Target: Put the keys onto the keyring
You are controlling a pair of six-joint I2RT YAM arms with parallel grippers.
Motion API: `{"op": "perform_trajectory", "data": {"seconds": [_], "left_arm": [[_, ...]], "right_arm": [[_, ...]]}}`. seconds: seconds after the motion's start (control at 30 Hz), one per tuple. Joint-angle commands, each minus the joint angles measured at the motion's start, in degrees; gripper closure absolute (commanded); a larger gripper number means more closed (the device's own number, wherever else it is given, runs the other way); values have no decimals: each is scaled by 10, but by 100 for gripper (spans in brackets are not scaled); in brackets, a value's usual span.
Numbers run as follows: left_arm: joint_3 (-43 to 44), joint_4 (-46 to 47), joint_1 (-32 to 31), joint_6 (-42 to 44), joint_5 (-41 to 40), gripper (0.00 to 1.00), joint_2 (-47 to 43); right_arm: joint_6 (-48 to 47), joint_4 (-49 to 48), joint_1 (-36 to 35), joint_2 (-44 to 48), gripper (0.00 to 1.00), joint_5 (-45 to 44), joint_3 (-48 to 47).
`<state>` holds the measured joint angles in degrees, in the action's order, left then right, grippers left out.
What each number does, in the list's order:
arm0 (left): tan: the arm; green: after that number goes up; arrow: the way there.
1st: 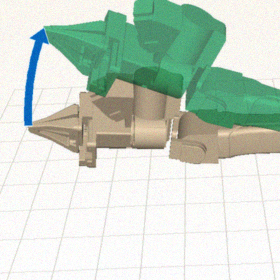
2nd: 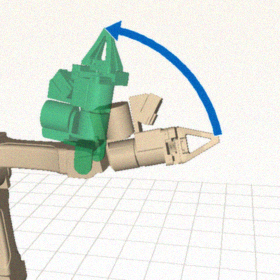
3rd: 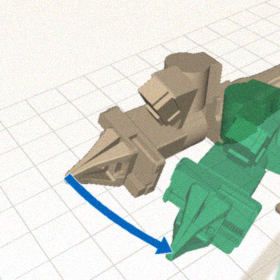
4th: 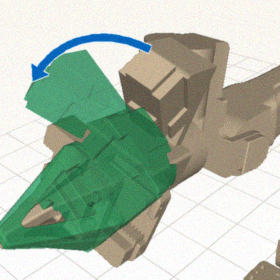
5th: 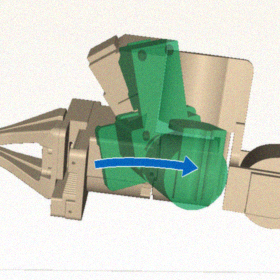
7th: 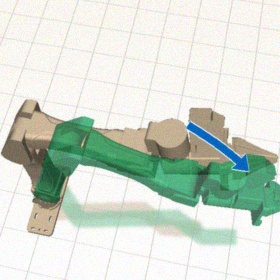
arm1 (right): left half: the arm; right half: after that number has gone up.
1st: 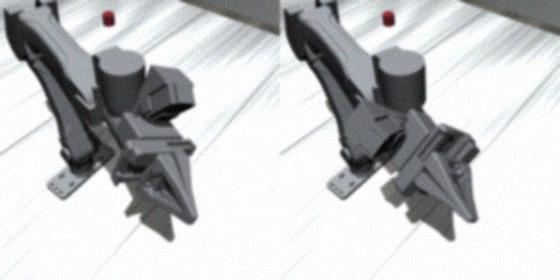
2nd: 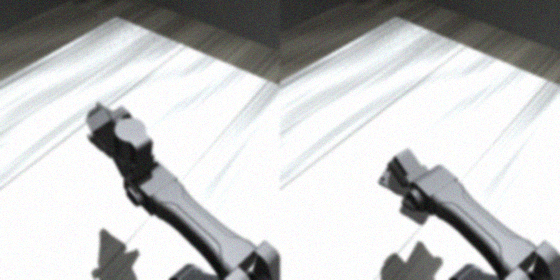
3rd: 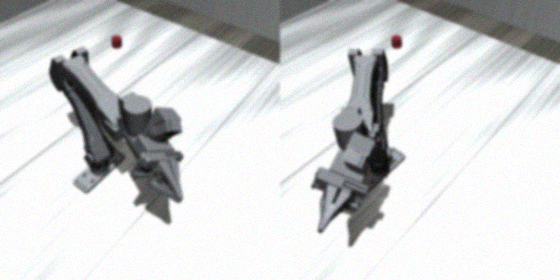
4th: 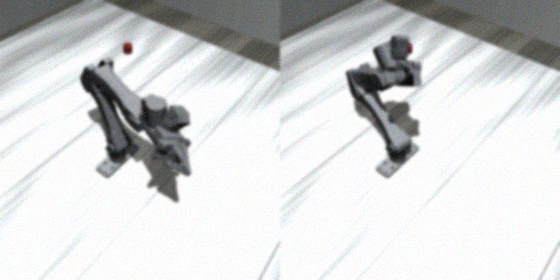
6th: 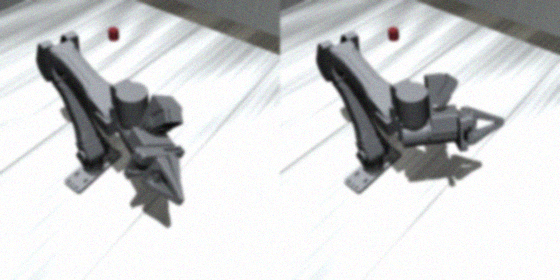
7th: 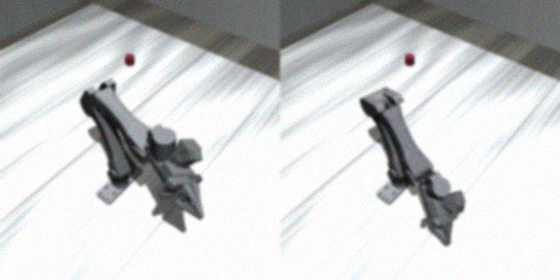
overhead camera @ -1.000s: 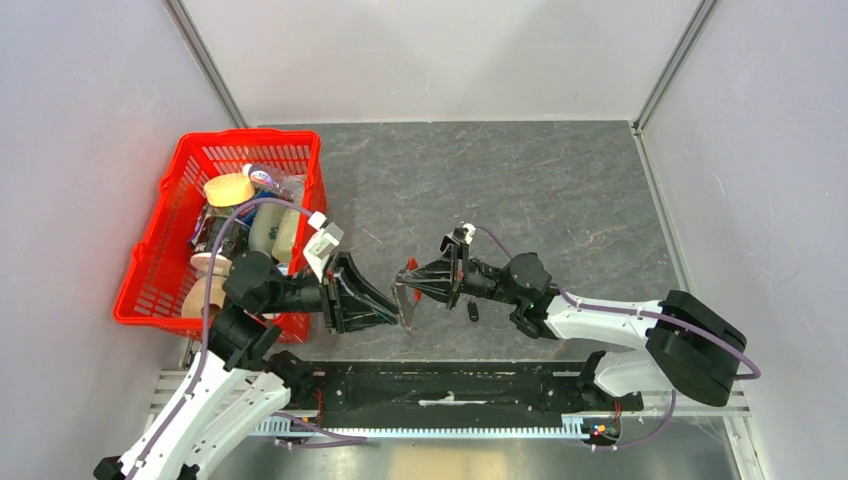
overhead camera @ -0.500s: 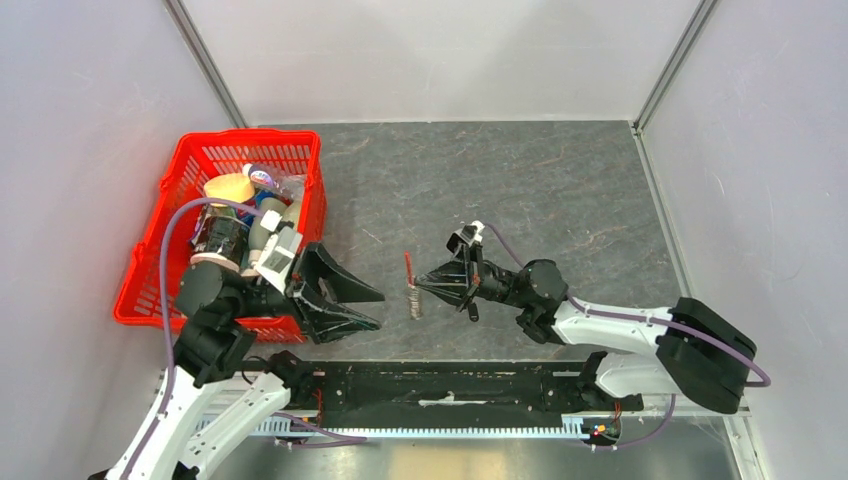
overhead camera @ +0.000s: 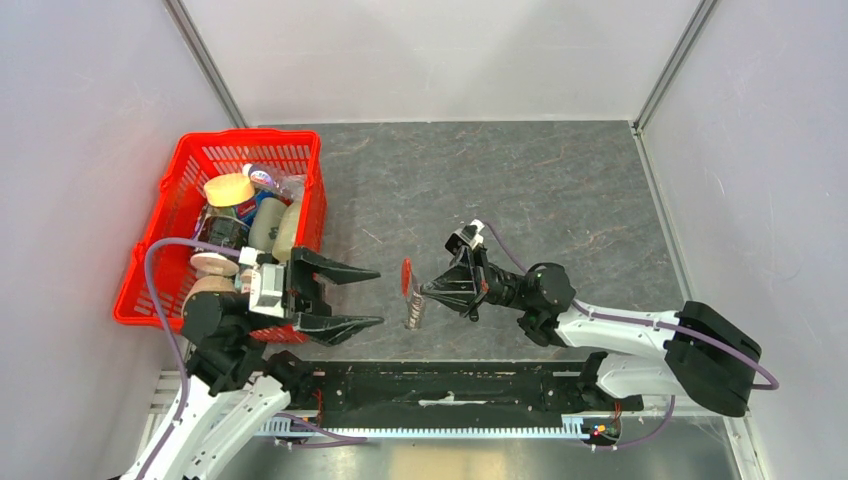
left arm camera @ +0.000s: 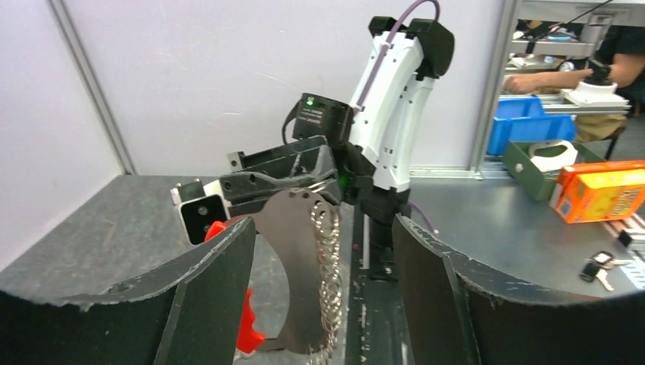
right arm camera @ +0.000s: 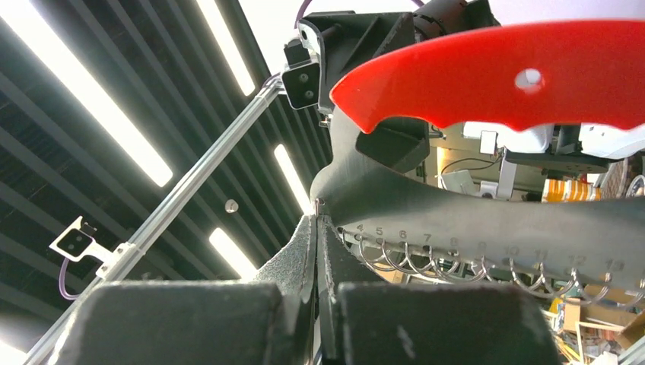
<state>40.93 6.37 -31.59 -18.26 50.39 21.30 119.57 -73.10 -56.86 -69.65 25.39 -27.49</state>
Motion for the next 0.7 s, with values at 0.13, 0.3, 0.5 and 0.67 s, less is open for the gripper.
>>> {"op": "perform_trajectory", "data": {"seconds": [0.13, 0.3, 0.5, 0.67], "left_arm": [[-47, 174, 0, 52, -32, 29, 41], [-61, 213, 0, 59, -24, 31, 60], [-56, 259, 0, 41, -1, 39, 99], [-57, 282, -1, 34, 25, 47, 101]], "right_arm": [[83, -44, -11, -19, 100, 18, -46], [86, -50, -16, -37, 100, 21, -61], [99, -71, -19, -62, 100, 22, -73], [109, -82, -19, -74, 100, 20, -79]]}}
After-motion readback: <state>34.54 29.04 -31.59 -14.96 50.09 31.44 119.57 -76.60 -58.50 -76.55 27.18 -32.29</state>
